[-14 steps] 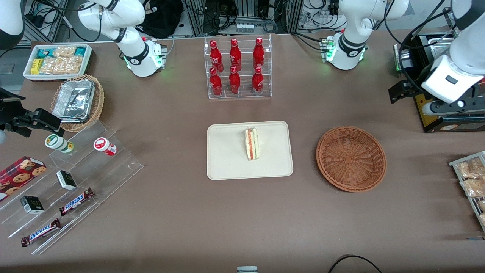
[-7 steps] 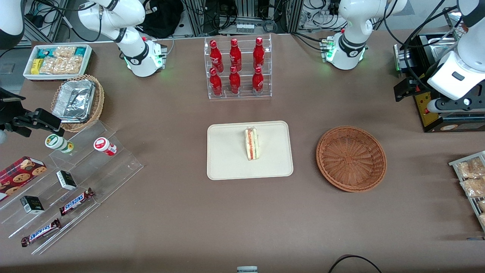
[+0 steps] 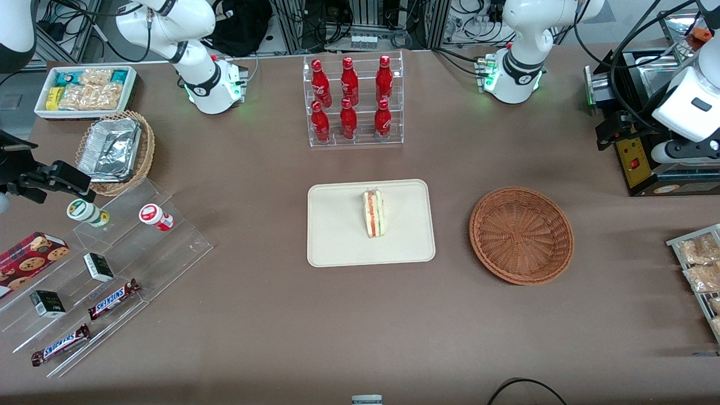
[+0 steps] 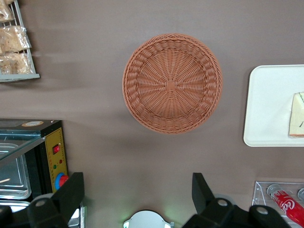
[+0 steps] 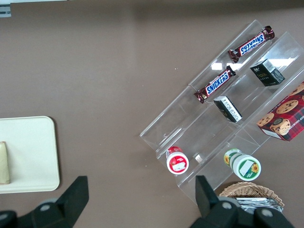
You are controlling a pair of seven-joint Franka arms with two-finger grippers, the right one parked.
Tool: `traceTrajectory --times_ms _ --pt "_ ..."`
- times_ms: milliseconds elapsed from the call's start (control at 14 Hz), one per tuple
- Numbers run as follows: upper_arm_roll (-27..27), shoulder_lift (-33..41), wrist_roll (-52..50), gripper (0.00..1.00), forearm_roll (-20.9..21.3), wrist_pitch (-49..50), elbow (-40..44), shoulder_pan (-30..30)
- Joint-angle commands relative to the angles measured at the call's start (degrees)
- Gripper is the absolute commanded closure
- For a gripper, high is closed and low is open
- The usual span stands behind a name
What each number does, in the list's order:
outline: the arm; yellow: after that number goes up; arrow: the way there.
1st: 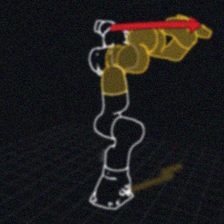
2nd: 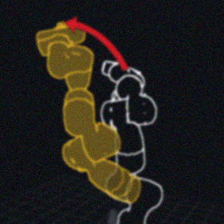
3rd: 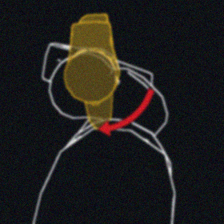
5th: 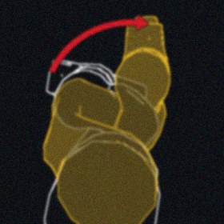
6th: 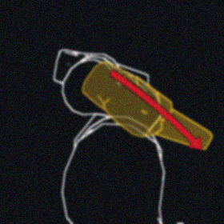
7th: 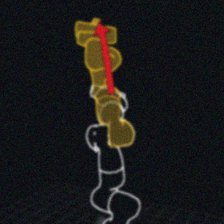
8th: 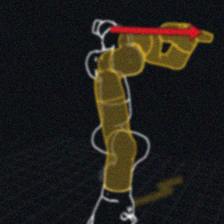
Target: Place sandwich from basket to tray
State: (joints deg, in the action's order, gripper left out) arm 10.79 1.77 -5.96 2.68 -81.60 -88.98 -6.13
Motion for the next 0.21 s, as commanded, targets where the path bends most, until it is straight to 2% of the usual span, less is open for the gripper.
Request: traceTrajectory --times_ms 0,143 --pt "-1.38 -0.45 1.12 0.0 -0.48 0.48 1.27 0.24" --pt "-2.26 -0.45 1.03 0.0 -0.57 0.3 1.18 0.24"
